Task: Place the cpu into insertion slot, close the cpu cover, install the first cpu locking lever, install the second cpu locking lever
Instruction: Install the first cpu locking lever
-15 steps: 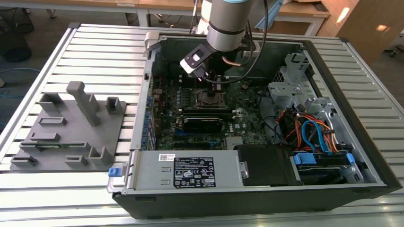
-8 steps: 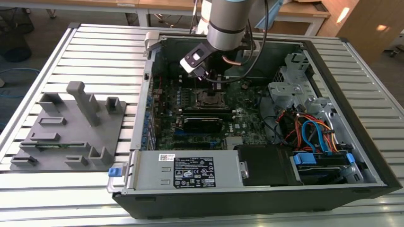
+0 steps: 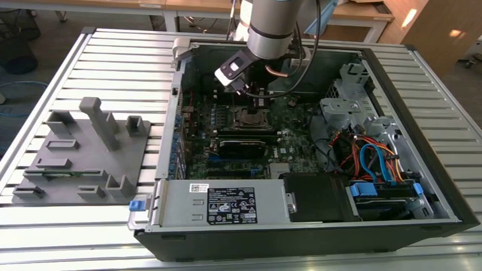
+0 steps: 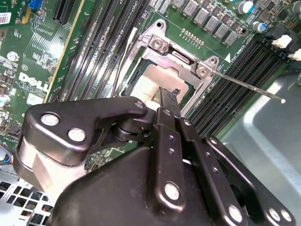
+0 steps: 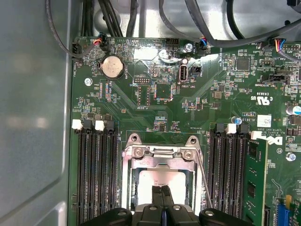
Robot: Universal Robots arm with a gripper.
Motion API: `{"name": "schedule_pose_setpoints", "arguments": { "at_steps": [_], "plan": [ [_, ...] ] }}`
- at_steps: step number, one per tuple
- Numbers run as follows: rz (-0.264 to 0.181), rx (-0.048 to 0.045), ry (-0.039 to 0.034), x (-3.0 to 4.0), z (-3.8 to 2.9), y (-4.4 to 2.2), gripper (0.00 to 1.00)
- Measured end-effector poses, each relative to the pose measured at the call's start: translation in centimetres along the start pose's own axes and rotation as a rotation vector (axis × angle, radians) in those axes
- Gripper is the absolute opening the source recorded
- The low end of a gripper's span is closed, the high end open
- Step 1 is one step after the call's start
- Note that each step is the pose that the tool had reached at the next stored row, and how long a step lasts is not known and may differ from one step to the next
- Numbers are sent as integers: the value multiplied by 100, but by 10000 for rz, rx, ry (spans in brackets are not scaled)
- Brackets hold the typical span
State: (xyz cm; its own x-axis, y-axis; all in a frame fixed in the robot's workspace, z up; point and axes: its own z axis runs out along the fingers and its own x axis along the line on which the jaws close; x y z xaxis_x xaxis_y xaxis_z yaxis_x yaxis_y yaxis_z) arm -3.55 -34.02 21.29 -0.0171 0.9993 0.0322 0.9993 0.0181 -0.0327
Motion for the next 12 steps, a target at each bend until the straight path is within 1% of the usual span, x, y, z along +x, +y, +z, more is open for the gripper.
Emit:
{"name": "schedule_pose_setpoints", "arguments": {
  "at_steps": [12],
  "plan": [
    [0, -1, 4, 1, -22, -1, 10]
  ]
}}
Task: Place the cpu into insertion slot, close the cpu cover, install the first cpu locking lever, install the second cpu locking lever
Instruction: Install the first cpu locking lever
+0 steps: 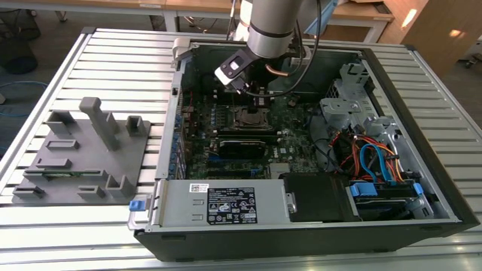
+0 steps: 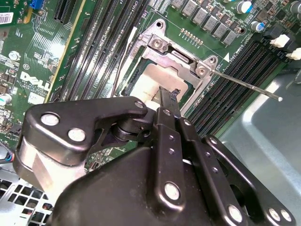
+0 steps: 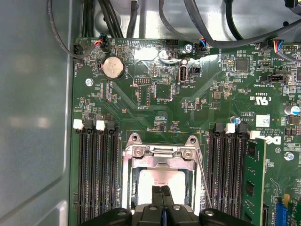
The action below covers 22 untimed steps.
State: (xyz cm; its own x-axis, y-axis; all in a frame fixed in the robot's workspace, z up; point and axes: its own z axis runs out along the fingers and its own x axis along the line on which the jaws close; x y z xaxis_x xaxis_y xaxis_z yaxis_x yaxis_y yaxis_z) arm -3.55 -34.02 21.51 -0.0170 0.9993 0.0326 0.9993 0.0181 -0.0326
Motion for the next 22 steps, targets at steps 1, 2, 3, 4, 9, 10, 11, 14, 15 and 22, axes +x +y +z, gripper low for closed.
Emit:
{"name": "schedule_pose_setpoints", "arguments": {
  "at_steps": [1, 2, 3, 4, 9, 10, 11, 14, 15, 22],
  "plan": [
    [0, 1, -1, 0, -2, 0, 10],
    [0, 1, -1, 0, -4, 0, 10],
    [0, 1, -1, 0, -6, 0, 10],
    [0, 1, -2, 0, -8, 0, 10],
    [0, 1, -1, 1, -23, -1, 10],
    [0, 1, -1, 1, -30, -1, 10],
    [-1, 0, 0, 2, -43, -1, 10],
    [0, 0, 0, 2, -56, -2, 10],
    [0, 1, 0, 2, -57, -2, 10],
    [-1, 1, 2, 2, -68, -2, 10]
  ]
}}
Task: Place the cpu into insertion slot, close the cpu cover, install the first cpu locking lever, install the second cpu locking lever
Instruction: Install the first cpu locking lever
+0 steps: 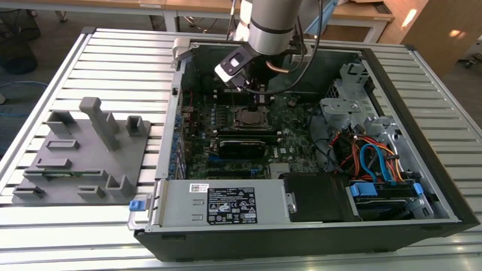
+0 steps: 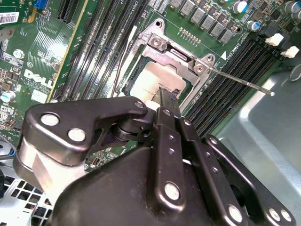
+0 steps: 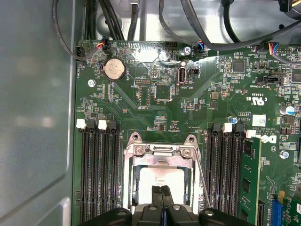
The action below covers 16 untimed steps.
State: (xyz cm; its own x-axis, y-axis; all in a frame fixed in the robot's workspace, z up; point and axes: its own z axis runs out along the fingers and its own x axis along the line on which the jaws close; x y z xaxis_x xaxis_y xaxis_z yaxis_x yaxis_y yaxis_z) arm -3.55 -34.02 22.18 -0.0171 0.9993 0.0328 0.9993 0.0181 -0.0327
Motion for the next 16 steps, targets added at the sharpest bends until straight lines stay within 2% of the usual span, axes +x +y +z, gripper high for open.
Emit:
{"name": "schedule_pose_setpoints", "arguments": {
  "at_steps": [16],
  "plan": [
    [0, -1, 2, 2, -70, -2, 10]
  ]
}}
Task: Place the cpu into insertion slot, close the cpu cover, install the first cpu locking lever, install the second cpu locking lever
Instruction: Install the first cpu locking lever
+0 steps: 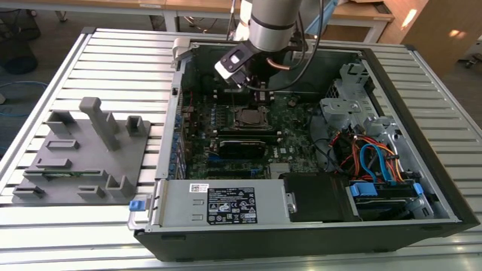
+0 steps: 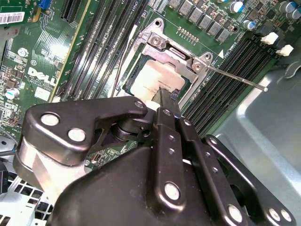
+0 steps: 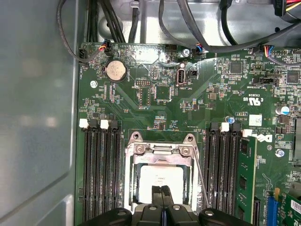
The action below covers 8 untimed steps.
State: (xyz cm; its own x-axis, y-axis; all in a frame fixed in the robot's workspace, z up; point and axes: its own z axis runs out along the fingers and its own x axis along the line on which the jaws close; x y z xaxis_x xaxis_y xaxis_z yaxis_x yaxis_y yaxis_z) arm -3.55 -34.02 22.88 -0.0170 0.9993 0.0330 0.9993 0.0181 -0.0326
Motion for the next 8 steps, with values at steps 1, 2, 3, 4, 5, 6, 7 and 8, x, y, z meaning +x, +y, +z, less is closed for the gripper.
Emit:
{"name": "schedule_pose_setpoints", "arguments": {
  "at_steps": [1, 2, 3, 4, 5, 6, 7, 8],
  "plan": [
    [0, 1, -1, 0, -5, 0, 10],
    [0, 0, 0, 0, -11, 0, 10],
    [0, 1, 0, 0, -16, -1, 10],
    [0, 1, 0, 1, -20, -1, 10],
    [0, 0, 1, 1, -25, -1, 10],
    [0, 1, 1, 1, -30, -1, 10],
    [0, 1, 1, 1, -34, -1, 10],
    [0, 1, 1, 1, -39, -1, 10]
  ]
}}
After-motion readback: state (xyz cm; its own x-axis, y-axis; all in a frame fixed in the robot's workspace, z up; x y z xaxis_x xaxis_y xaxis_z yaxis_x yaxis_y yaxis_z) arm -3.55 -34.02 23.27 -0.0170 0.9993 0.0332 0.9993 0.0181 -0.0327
